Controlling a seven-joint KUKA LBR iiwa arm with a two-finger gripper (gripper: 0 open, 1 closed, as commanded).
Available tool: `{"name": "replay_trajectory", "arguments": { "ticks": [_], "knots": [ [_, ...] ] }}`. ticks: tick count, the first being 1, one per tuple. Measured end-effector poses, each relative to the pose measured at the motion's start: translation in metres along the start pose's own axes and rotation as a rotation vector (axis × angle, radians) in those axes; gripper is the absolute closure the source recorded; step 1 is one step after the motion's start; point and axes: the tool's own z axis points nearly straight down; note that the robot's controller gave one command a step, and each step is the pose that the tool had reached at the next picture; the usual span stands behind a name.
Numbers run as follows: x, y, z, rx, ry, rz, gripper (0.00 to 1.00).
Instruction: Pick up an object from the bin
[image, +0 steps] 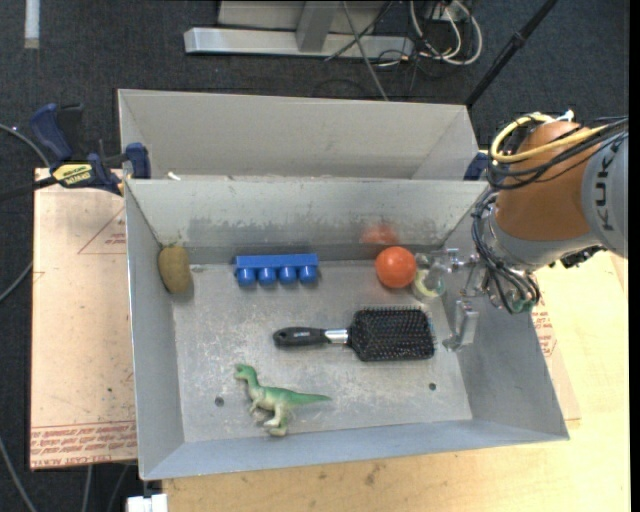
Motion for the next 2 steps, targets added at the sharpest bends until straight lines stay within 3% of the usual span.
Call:
{"name": "replay_trajectory", "arguments": {
  "ticks": [1, 2],
  "knots": [
    [-0.002, 0.0, -0.005, 0.001, -0.007, -0.002, 0.0],
    [0.035, 0.037, 0.032, 0.004, -0.015, -0.042, 0.0]
  ]
}}
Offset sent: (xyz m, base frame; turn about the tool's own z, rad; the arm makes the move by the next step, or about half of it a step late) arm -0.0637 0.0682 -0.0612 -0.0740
